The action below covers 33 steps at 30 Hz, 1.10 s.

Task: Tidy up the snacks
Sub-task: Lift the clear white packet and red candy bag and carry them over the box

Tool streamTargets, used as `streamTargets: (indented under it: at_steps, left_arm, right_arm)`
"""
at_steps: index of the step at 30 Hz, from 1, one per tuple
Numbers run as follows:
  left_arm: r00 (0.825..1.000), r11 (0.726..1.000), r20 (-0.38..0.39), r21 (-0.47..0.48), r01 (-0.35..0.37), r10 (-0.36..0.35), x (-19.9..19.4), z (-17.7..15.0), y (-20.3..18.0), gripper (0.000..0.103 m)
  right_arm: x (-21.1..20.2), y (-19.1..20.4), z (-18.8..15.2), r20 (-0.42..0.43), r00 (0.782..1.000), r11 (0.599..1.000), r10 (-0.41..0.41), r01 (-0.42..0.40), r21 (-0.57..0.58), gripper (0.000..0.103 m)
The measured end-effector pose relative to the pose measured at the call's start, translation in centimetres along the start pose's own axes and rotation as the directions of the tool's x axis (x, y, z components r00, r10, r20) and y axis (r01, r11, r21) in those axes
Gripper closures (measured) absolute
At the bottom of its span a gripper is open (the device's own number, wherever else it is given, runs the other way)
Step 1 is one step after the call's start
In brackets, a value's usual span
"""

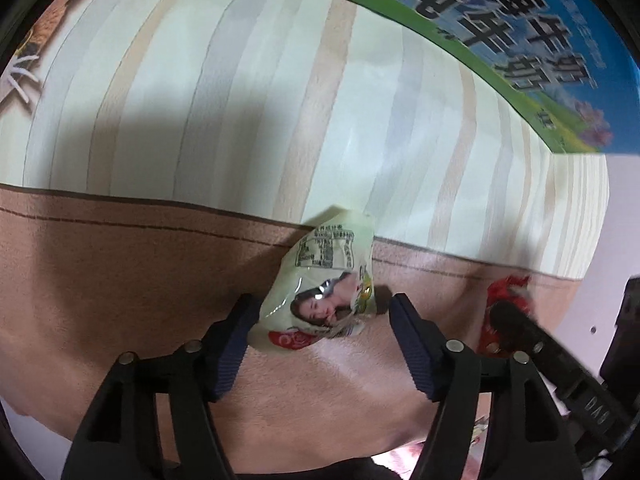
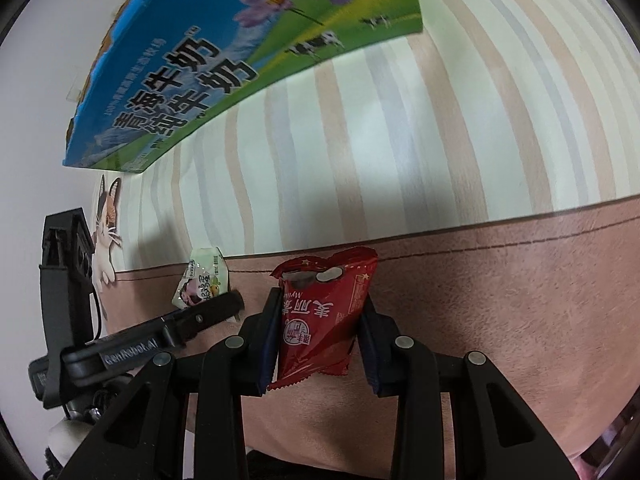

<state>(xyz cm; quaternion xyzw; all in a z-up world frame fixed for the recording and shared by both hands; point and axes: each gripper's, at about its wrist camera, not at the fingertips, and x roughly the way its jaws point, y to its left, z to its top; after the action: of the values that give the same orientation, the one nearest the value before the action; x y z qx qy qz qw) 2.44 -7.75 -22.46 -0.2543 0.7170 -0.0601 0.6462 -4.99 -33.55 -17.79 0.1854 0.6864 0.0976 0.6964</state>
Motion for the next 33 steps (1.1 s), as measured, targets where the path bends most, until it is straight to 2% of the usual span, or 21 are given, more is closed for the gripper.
streamTargets:
  at_steps: [3,4,7,8,9,13,17,21,22,24,27,30,33]
  left_arm:
    - [1.0,0.999,0.007,-0.034,-0.01,0.01,0.0,1.0,0.5,0.032]
    - [0.998,0.997,-0.005,-0.036,-0.062,0.062,0.1,1.2,0.5,0.032]
    - [0.996,0.996,0.02,-0.045,-0.083,0.084,-0.2,1.2,0.3,0.033]
    - [0.994,0.994,0.027,-0.031,-0.105,0.106,-0.2,1.0,0.1,0.039]
    - [0.983,0.983,0.018,-0.009,-0.182,0.183,-0.4,0.7,-0.3,0.045]
    - [0.969,0.97,0.07,0.04,-0.24,0.237,-1.4,0.0,-0.9,0.056]
    - [0.964,0.964,0.091,0.069,-0.256,0.249,-2.1,-0.6,-1.4,0.058]
    - [0.959,0.956,0.123,0.112,-0.27,0.257,-3.4,-1.5,-3.6,0.058]
    - [0.958,0.955,0.132,0.123,-0.271,0.255,-3.9,-1.5,-4.1,0.06]
    - [0.956,0.951,0.163,0.152,-0.27,0.245,-5.7,-1.8,-4.8,0.071]
    - [0.958,0.945,0.178,0.199,-0.259,0.225,-7.3,-1.8,-6.1,0.071]
    - [0.975,0.955,0.115,0.211,-0.209,0.188,-6.8,-0.7,-5.1,0.069]
    - [0.987,0.978,0.018,0.135,-0.159,0.158,-4.8,0.8,-2.8,0.057]
  right_arm:
    - [0.2,-0.2,0.0,-0.002,1.0,1.0,0.001,-0.001,0.01,0.066]
    - [0.3,-0.2,0.0,-0.002,1.0,1.0,0.0,0.0,0.011,0.066]
    - [0.2,-0.3,-0.1,-0.001,1.0,1.0,-0.007,0.007,0.009,0.066]
    - [0.2,-0.3,-0.1,-0.002,1.0,1.0,-0.009,0.009,0.007,0.066]
    - [0.1,-0.2,-0.1,-0.001,1.0,1.0,-0.01,0.01,0.005,0.066]
    - [0.2,0.2,-0.1,0.007,1.0,1.0,-0.016,0.016,-0.002,0.066]
    - [0.1,0.9,-0.3,0.023,0.999,0.999,-0.029,0.029,-0.028,0.066]
    - [-0.9,1.7,-0.2,0.05,0.998,0.997,-0.029,0.032,-0.064,0.066]
    - [-1.3,1.9,-0.2,0.06,0.998,0.997,-0.027,0.031,-0.071,0.066]
    - [-2.4,2.4,-0.1,0.079,0.997,0.996,-0.017,0.024,-0.088,0.066]
    - [-3.8,3.1,0.2,0.105,0.994,0.993,-0.009,0.021,-0.114,0.066]
    - [-4.3,3.5,0.9,0.118,0.993,0.991,-0.017,0.032,-0.128,0.066]
    - [-3.7,3.0,1.5,0.106,0.994,0.994,-0.017,0.029,-0.106,0.066]
